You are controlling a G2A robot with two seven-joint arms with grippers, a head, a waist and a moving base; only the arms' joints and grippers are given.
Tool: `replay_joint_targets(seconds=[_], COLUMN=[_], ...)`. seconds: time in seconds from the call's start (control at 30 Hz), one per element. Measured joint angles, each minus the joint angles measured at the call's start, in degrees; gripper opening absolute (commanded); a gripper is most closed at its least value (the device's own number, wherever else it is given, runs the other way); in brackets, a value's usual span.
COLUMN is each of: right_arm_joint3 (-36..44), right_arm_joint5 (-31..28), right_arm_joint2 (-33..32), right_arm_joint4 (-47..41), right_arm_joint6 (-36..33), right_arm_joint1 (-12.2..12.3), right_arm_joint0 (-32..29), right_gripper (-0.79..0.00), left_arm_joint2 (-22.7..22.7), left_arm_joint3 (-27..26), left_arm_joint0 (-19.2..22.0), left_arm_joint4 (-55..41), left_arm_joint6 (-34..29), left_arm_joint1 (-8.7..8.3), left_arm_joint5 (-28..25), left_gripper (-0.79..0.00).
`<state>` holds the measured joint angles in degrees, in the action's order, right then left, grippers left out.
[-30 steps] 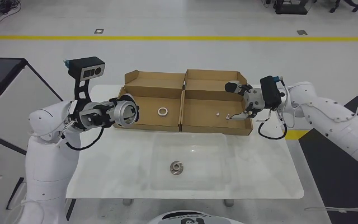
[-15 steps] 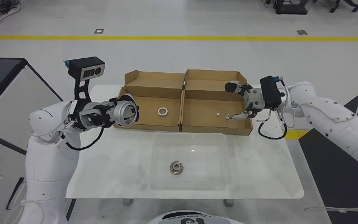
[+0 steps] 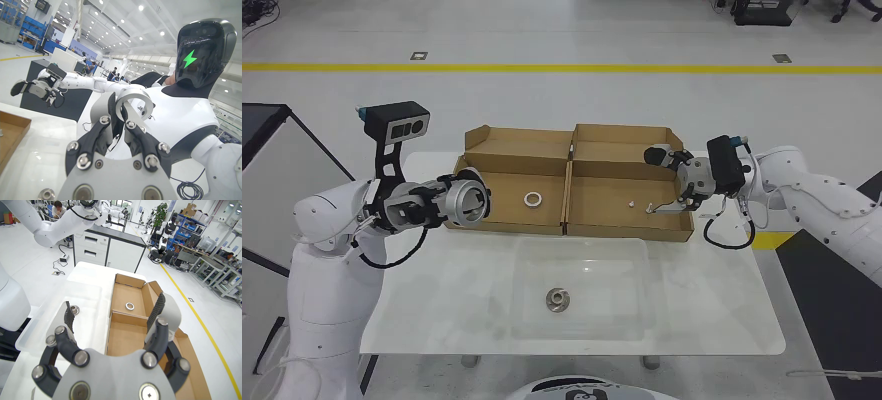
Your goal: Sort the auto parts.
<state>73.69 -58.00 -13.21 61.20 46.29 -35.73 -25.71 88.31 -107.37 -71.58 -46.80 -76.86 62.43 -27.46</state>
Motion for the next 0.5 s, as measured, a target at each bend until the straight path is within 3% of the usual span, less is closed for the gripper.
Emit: replay_joint_targets(seconds=[0.4,0.5], right_arm_joint3=[0.00,0.00], right_arm_joint5=[0.00,0.00], right_arm_joint2=[0.00,0.00], right_arm_joint4=[0.00,0.00], right_arm_joint6=[0.00,0.00], right_arm_joint1=[0.00,0.00], right_arm_joint0=[0.00,0.00], right_gripper=[0.000,0.000], left_arm_joint2=[-0.02,-0.50], left_arm_joint3=[-0.07,-0.75], left_arm_joint0=[-0.05,-0.70], left_arm_joint4=[-0.02,-1.46], left_arm_joint6=[0.09,3.31], left_arm_joint1=[0.01,0.19], left_arm_joint5=[0.05,0.68], left_gripper=[-0.785,-0.785])
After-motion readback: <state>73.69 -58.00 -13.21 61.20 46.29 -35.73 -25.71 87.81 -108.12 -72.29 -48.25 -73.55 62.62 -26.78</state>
